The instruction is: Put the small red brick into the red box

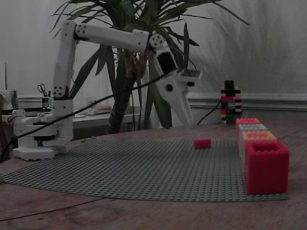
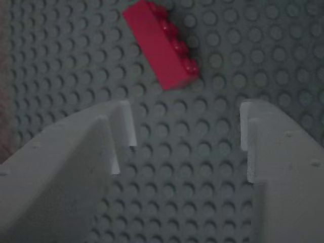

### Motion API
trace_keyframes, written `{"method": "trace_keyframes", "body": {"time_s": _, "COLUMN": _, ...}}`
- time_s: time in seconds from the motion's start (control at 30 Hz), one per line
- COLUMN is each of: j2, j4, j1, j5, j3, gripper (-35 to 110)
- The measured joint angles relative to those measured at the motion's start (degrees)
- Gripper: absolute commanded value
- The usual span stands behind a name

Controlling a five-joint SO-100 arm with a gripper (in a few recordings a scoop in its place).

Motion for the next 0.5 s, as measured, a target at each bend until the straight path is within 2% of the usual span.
{"method": "trace_keyframes", "body": {"time_s": 0.5, "j2": -7.6, "j4": -8.0, "j1": -1.9, "j5": -0.8, "j3": -2.6, "gripper": 16}}
